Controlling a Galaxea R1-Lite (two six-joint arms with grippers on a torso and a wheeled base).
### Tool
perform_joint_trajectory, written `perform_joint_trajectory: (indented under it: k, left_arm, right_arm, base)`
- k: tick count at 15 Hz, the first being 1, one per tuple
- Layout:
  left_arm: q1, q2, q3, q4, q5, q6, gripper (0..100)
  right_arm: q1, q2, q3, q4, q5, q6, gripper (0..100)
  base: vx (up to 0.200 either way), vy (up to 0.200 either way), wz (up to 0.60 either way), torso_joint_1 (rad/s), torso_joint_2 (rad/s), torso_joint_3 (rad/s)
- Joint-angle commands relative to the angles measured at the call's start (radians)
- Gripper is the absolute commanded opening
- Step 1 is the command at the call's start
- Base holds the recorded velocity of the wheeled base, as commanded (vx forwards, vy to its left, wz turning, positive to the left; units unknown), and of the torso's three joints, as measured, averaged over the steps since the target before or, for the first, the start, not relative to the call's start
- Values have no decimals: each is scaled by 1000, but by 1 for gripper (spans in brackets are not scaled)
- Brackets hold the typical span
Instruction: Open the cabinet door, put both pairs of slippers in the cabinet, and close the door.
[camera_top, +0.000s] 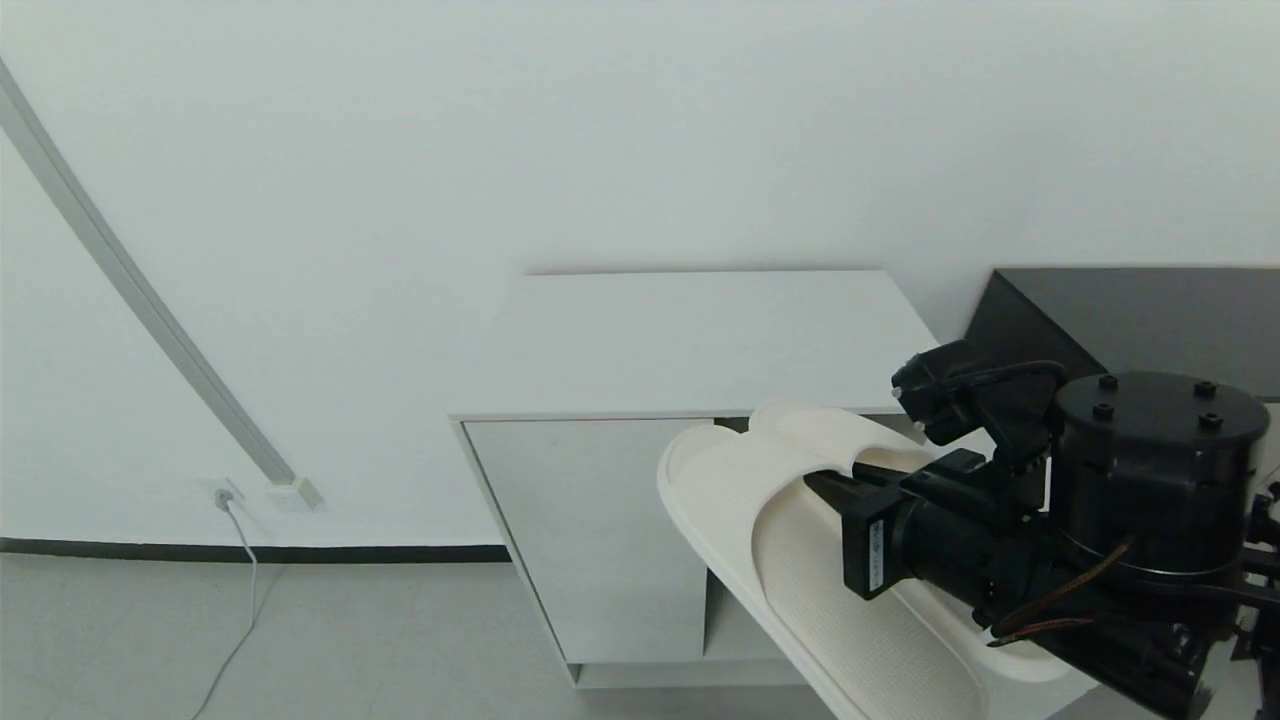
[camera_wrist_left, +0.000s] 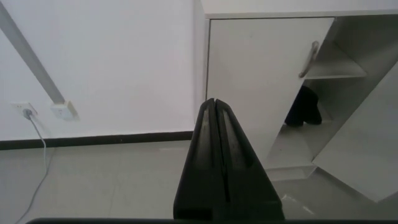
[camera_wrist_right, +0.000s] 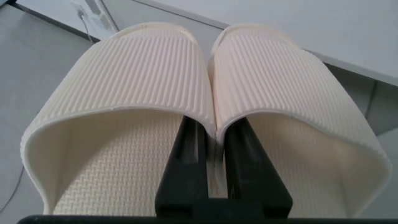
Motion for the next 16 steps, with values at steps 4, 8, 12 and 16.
perform_joint_trajectory:
  k: [4,8,12,16]
  left_arm:
    - [0,1,0,0,0,0,0]
    - [0,1,0,0,0,0,0]
    - [0,1,0,0,1,-1,0]
    - [0,1,0,0,1,-1,0]
  right_arm:
    - [7,4,15,0,2,0,0]
    - [10,5,22,-2,6,1,0]
    - [10,5,31,-2,9,1,0]
    - [10,7,38,-2,11,1,0]
  base:
    - [0,-200,0,5,4,1]
    - [0,-150,0,3,2,1]
    - [0,0,0,0,0,0]
    - [0,0,0,0,0,0]
